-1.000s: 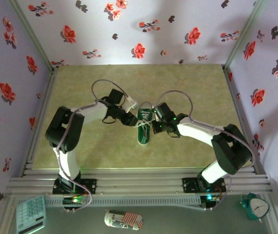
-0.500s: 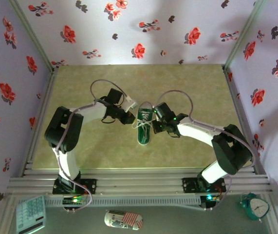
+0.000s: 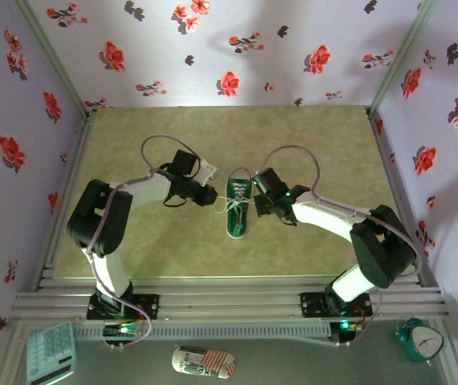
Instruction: Tie the shoes
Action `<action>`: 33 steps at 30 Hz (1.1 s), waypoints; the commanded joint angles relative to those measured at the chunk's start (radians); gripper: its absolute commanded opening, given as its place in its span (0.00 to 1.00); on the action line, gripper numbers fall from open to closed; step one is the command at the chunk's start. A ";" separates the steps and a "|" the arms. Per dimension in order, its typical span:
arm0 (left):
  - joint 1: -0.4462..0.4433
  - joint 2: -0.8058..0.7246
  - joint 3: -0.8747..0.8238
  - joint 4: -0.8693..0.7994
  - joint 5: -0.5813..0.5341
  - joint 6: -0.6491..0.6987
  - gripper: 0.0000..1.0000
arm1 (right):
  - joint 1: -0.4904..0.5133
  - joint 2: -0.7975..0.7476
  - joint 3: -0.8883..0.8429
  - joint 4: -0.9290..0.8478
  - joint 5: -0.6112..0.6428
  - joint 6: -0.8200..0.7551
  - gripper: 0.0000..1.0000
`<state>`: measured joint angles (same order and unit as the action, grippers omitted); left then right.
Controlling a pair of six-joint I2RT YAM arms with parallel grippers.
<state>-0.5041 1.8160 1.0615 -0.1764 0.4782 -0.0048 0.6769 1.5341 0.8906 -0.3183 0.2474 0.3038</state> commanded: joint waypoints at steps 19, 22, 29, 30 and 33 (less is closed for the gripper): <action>0.034 -0.115 -0.067 0.075 -0.049 -0.086 0.05 | -0.020 0.013 0.007 -0.031 -0.029 0.009 0.00; 0.029 -0.145 -0.077 0.110 0.052 -0.075 0.41 | -0.016 0.012 0.007 -0.007 -0.065 0.001 0.00; -0.040 -0.169 -0.051 0.067 0.112 0.001 0.61 | -0.016 0.018 0.007 -0.004 -0.076 -0.005 0.00; -0.050 -0.159 -0.041 0.056 0.114 0.011 0.62 | -0.016 0.020 0.006 -0.003 -0.076 -0.004 0.00; -0.072 -0.110 -0.005 0.026 0.119 0.036 0.63 | -0.016 0.024 0.008 0.001 -0.084 -0.003 0.00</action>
<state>-0.5594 1.6669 1.0122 -0.1146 0.5522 -0.0257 0.6609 1.5600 0.9062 -0.3340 0.1783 0.3145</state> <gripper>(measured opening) 0.626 0.063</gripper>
